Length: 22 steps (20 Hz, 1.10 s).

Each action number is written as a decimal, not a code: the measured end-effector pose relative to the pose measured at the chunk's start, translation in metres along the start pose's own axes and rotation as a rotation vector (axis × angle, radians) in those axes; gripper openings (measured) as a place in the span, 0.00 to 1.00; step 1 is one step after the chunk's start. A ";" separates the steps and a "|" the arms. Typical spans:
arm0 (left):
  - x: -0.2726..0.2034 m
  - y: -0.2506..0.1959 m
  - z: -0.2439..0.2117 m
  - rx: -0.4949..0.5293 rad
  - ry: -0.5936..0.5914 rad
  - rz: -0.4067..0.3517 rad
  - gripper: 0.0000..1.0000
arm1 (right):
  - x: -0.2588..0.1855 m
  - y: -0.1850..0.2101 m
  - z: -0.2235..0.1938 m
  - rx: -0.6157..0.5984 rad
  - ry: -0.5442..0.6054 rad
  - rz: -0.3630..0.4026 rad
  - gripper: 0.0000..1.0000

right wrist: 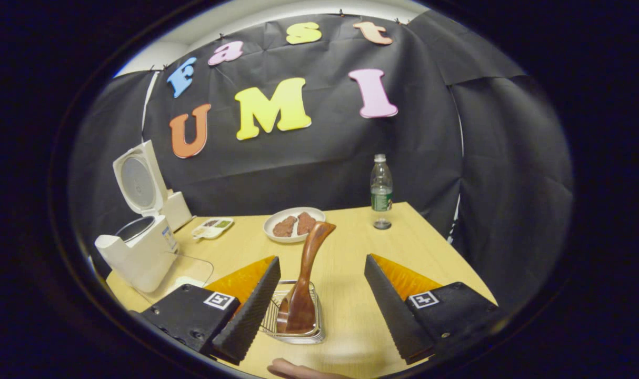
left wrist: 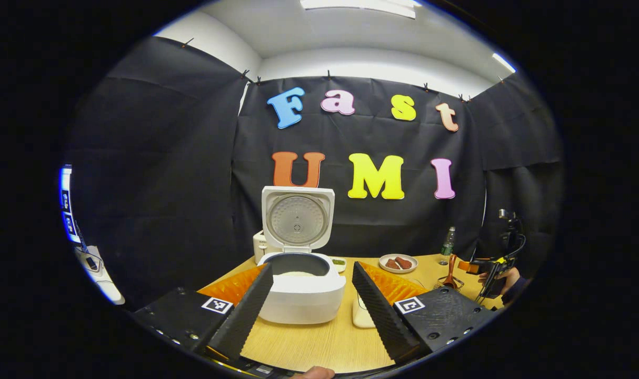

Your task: Close the left gripper, press the button to open the rice cooker; take a wooden spoon from the chopstick holder with the right hand, scoop a spoonful of rice and pour it into the rice cooker, then put the wooden spoon back into the chopstick holder.

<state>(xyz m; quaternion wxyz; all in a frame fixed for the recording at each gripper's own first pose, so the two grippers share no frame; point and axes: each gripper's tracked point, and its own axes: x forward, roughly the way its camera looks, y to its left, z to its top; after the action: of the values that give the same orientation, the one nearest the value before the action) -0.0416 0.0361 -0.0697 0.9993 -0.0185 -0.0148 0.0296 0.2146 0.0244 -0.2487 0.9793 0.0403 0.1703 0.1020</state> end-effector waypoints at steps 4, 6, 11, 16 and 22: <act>-0.012 -0.001 -0.004 0.020 -0.012 -0.003 0.96 | 0.038 0.016 -0.007 0.043 0.037 0.061 1.00; -0.017 -0.001 0.000 0.031 -0.020 -0.008 0.96 | 0.053 0.026 -0.011 0.058 0.073 0.098 0.89; -0.034 -0.006 0.013 0.036 -0.060 -0.043 0.96 | 0.076 0.032 -0.029 0.114 0.185 0.103 0.53; -0.046 -0.003 0.006 0.007 -0.042 -0.063 0.96 | 0.058 0.036 -0.016 0.139 0.155 0.103 0.16; -0.066 0.000 0.013 -0.010 -0.053 -0.082 0.96 | 0.010 0.048 0.031 0.040 0.027 0.074 0.16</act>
<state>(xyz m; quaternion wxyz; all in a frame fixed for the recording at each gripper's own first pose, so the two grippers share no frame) -0.1075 0.0324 -0.0584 0.9988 -0.0223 -0.0420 -0.0111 0.2255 0.0716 -0.2169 0.9714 0.0648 0.1841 0.1350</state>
